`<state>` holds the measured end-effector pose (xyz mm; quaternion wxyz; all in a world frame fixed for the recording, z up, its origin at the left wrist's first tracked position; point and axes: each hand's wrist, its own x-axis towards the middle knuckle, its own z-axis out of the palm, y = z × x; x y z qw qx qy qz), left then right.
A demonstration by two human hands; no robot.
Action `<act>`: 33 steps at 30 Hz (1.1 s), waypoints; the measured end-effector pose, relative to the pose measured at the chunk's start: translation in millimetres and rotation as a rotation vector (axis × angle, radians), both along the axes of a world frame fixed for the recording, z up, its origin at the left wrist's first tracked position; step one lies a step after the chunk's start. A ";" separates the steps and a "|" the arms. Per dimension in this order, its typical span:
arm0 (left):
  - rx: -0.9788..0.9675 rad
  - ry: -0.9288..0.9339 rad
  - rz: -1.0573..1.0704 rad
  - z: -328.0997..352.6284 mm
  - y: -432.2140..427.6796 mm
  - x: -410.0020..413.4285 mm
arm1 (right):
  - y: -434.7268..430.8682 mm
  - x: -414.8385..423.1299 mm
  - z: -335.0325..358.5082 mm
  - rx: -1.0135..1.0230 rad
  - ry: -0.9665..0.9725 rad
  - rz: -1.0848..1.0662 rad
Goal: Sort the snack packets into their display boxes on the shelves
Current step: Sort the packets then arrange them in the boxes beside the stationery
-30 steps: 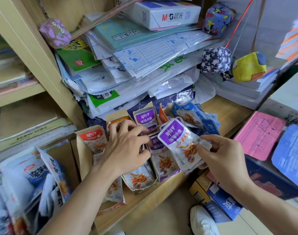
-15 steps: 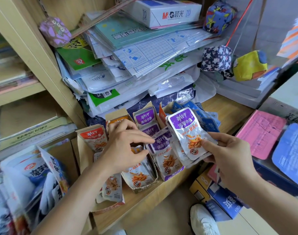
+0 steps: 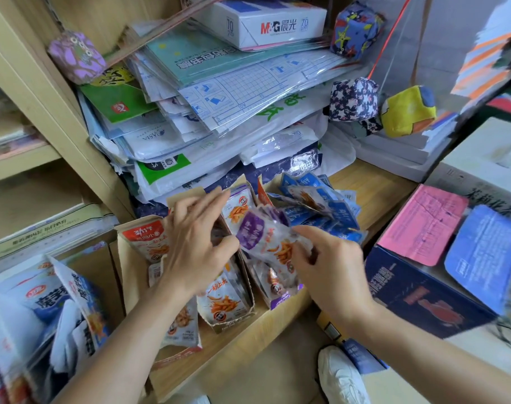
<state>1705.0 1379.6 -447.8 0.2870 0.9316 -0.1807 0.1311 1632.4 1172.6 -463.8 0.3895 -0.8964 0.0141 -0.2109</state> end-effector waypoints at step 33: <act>0.301 -0.164 -0.173 -1.4 -69.1 -26.7 | -110.6 56.4 5.7 0.159 0.458 0.321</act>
